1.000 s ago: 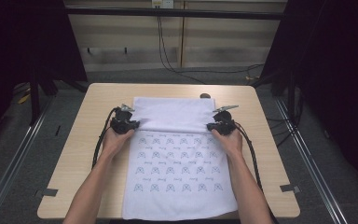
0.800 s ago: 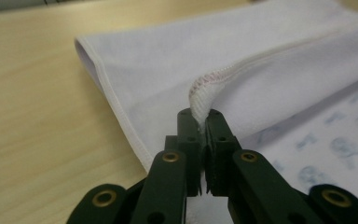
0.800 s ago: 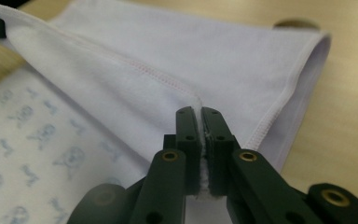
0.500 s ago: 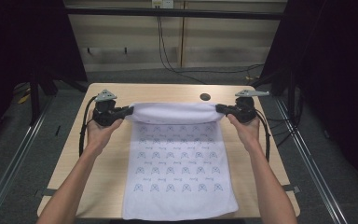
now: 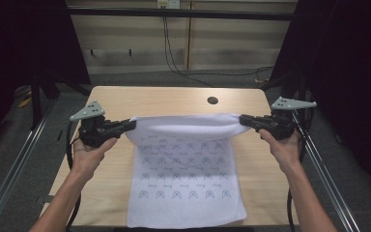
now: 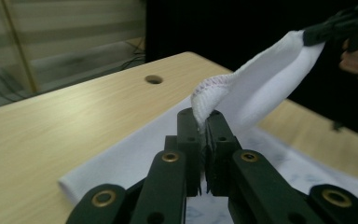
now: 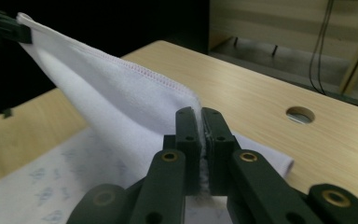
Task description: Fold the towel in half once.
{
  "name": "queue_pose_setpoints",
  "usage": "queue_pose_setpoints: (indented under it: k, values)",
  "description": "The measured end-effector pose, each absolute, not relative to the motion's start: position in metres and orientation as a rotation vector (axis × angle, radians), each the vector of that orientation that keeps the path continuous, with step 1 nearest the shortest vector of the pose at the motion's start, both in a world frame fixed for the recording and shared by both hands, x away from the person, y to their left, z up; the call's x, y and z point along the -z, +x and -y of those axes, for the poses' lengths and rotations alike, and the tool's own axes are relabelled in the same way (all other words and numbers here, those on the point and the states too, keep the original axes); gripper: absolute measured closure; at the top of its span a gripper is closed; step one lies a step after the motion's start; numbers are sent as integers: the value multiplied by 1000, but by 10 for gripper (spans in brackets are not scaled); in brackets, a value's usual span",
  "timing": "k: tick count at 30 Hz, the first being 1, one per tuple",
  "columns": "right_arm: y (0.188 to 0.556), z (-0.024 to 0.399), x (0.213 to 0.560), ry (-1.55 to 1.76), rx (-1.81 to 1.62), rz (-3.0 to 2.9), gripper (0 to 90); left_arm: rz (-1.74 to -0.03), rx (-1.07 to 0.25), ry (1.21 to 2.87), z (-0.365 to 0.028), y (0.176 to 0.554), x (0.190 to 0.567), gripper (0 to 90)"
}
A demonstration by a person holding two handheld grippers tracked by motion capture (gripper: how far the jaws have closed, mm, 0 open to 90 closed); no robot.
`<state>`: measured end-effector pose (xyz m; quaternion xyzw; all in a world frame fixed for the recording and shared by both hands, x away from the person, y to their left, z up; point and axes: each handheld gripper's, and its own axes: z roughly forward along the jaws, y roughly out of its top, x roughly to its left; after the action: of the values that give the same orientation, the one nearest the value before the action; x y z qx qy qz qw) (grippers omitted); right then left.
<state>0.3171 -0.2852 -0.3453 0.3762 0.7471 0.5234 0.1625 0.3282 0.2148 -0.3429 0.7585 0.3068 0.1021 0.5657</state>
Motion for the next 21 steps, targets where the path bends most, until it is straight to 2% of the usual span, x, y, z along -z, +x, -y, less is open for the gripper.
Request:
queue_pose_setpoints:
  k: [4, 5, 8, 10, 12, 16, 19, 21]
  values:
    - [291, 281, 338, 1003, -1536, -2156, 866, -700, -234, 1801, -221, 308, 351, 867]
    - [276, 276, 349, 983, -1523, -2207, 865, -702, -225, 1812, -222, 302, 359, 867]
    - [266, 274, 365, 988, -1499, -2252, 865, -728, -180, 1857, -224, 290, 387, 867]
    - [253, 276, 397, 1051, -1468, -2323, 865, -745, -146, 1888, -226, 282, 408, 866]
    - [249, 277, 402, 1063, -1461, -2340, 865, -746, -107, 1893, -228, 276, 415, 866]
    - [232, 279, 413, 1075, -1473, -2348, 863, -696, -134, 1903, -224, 255, 411, 866]
    - [218, 279, 427, 1088, -1455, -2382, 855, -621, -174, 1961, -217, 242, 426, 859]
    - [208, 277, 448, 1096, -1351, -2473, 832, -645, -106, 2029, -215, 237, 443, 856]
